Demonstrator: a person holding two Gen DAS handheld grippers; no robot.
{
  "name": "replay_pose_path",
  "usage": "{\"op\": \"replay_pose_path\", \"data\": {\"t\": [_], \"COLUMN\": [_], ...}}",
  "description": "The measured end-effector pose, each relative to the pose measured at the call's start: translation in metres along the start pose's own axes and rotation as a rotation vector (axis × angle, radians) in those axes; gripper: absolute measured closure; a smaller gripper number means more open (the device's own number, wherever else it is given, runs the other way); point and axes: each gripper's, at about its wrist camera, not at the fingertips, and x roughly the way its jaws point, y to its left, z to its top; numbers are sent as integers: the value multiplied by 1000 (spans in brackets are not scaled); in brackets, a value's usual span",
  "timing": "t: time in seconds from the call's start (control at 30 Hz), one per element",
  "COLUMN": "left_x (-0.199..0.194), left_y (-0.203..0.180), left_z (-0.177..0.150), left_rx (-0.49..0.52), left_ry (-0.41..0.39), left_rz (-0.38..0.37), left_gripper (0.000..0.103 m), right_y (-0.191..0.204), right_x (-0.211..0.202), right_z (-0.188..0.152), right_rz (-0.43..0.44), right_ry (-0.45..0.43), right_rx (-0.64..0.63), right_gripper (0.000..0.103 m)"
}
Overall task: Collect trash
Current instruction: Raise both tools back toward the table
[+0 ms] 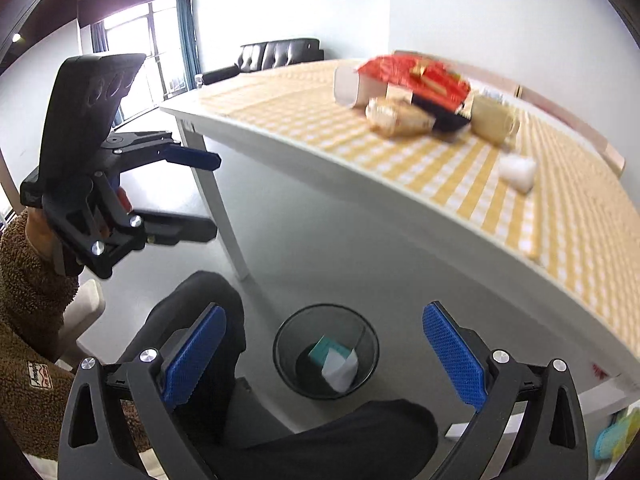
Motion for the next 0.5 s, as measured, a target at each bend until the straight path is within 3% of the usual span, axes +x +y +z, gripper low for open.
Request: {"op": "replay_pose_path", "data": {"t": [0.3, 0.5], "left_x": [4, 29], "left_y": [11, 20], "left_z": [35, 53], "left_rx": [-16, -49], "left_ry": [-100, -93], "left_rz": [-4, -27], "left_gripper": [4, 4], "right_y": [-20, -44], "right_x": [-9, -6], "right_z": [17, 25], "right_rz": [-61, -90], "right_ry": [-51, -49], "right_rx": [51, 73], "right_gripper": [3, 3]}}
